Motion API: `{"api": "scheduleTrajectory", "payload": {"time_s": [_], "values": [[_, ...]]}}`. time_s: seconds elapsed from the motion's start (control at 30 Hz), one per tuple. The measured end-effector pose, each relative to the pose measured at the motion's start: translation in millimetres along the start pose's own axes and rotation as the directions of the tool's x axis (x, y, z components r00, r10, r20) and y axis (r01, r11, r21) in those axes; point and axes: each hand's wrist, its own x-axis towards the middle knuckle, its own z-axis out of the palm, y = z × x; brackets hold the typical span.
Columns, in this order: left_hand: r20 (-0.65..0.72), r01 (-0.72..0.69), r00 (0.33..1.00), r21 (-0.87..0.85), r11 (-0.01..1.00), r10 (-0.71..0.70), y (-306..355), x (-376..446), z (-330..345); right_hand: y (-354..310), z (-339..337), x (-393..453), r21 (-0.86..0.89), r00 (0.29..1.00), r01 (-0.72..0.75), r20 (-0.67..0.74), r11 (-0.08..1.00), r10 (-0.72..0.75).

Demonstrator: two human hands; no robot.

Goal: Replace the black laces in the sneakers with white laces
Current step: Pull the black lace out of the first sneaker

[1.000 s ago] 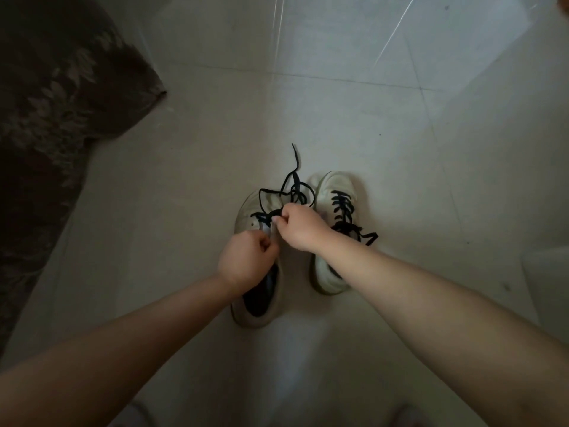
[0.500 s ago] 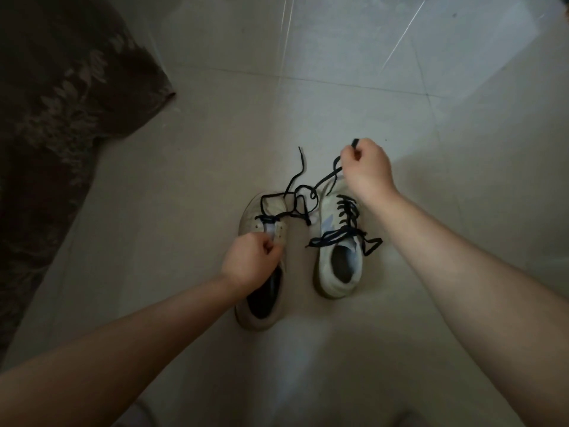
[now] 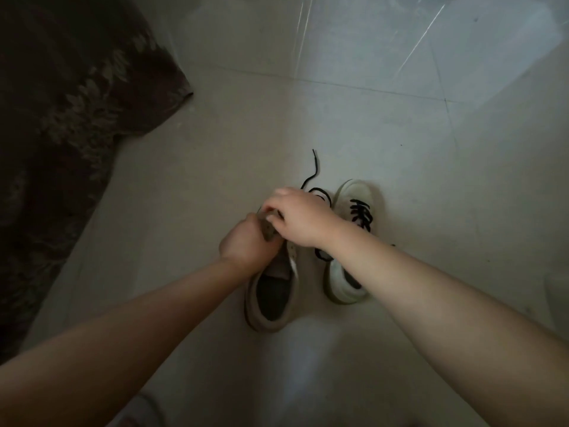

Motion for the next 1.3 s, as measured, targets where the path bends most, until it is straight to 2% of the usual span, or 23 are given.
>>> {"api": "scheduleTrajectory", "payload": {"time_s": [0.13,0.3,0.4,0.47,0.53,0.67,0.8,0.87,0.93,1.0,1.07,1.17,1.23,1.3], "values": [[-0.013,-0.028,1.0,0.073,0.997,0.029,-1,-1,-5,-8,19,11,-0.178,0.999,-0.036,0.011,0.983,0.038],[-0.035,-0.066,0.997,0.121,0.991,0.071,-4,-3,-7,-6,15,17,-0.214,0.988,-0.09,0.106,0.973,0.115],[0.065,-0.071,0.996,0.13,0.989,0.063,-1,-2,-9,-3,15,16,-0.206,0.979,-0.059,0.18,0.977,0.097],[0.156,-0.075,0.986,0.141,0.987,0.052,3,1,-11,-2,16,13,-0.199,0.982,-0.022,0.182,0.98,0.059],[0.18,-0.079,0.983,0.175,0.981,0.047,5,3,-13,1,14,8,-0.16,0.99,-0.03,0.131,0.987,0.051],[0.139,-0.115,0.988,0.32,0.94,0.074,5,1,-14,23,2,-4,0.015,0.98,-0.199,-0.012,0.98,0.199],[0.116,-0.13,0.989,0.332,0.934,0.096,9,2,-17,42,2,-11,0.126,0.936,-0.345,-0.024,0.93,0.351],[0.109,-0.152,0.987,0.34,0.928,0.122,11,1,-16,42,5,-11,0.096,0.955,-0.282,-0.071,0.955,0.289],[0.094,-0.177,0.984,0.368,0.913,0.153,12,-1,-14,35,6,-9,0.051,0.986,-0.133,-0.098,0.99,0.138],[0.084,-0.203,0.979,0.384,0.901,0.185,12,-3,-12,24,8,-6,-0.037,0.999,-0.006,-0.039,0.999,0.004],[0.088,-0.22,0.976,0.392,0.893,0.201,11,-3,-10,17,13,-5,-0.202,0.998,0.055,0.019,0.978,-0.053],[0.098,-0.229,0.973,0.387,0.893,0.207,12,-4,-8,10,18,-6,-0.321,0.996,0.084,-0.004,0.943,-0.09],[0.108,-0.224,0.974,0.385,0.896,0.197,13,-5,-9,11,19,-6,-0.332,0.985,0.096,-0.103,0.938,-0.137],[0.127,-0.213,0.976,0.401,0.891,0.176,11,-8,-9,22,8,-5,-0.319,0.981,-0.02,-0.188,0.947,-0.043]]}}
